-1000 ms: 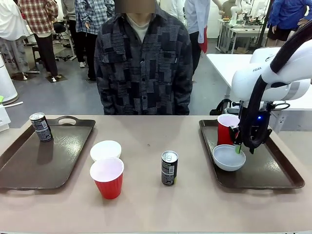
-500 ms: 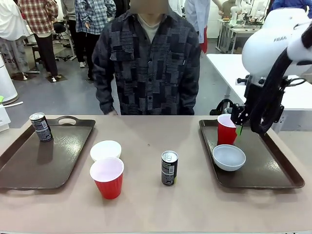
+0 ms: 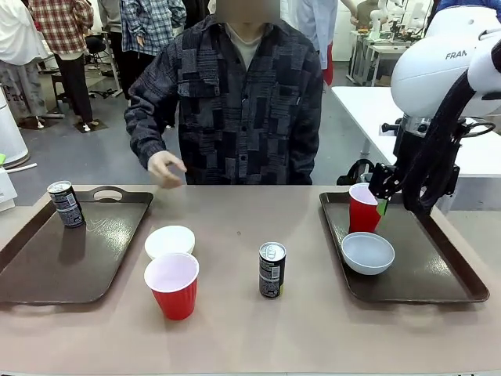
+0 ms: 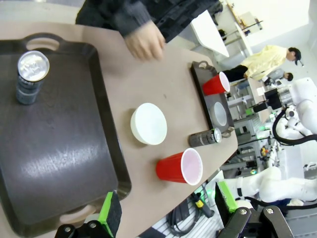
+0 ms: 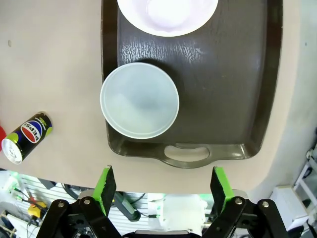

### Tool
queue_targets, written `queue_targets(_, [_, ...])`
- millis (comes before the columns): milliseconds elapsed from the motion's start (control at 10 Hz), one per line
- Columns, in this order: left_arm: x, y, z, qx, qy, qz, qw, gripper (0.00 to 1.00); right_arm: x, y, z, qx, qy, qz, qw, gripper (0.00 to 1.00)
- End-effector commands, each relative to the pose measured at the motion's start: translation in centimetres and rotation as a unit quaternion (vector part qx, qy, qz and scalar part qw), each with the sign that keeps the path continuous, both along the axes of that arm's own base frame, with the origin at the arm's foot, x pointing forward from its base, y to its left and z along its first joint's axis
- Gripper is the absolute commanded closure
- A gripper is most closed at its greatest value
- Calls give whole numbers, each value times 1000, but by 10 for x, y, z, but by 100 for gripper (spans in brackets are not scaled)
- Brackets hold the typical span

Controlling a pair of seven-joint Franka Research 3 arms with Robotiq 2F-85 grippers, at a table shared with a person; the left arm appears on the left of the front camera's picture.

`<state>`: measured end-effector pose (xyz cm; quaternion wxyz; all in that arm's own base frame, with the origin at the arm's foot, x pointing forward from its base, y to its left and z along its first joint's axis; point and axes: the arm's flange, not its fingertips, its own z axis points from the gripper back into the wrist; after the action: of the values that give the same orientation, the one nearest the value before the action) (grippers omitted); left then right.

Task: Prepare tableware on both trays.
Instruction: Pick up a Picnic Bowl from the table and place it on a Handle tray.

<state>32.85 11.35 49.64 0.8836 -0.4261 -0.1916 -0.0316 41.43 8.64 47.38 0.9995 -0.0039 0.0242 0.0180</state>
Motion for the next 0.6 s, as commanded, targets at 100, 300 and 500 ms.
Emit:
queue_targets(100, [1, -1, 1, -8, -3, 3, 1000, 0, 4, -1, -2, -2, -6, -2, 1000, 2])
queue_targets(300, [1, -1, 1, -8, -3, 3, 1000, 0, 4, -1, -2, -2, -6, -2, 1000, 2])
queue_targets(500, [1, -1, 1, -8, -3, 3, 1000, 0, 4, -1, -2, -2, -6, -2, 1000, 2])
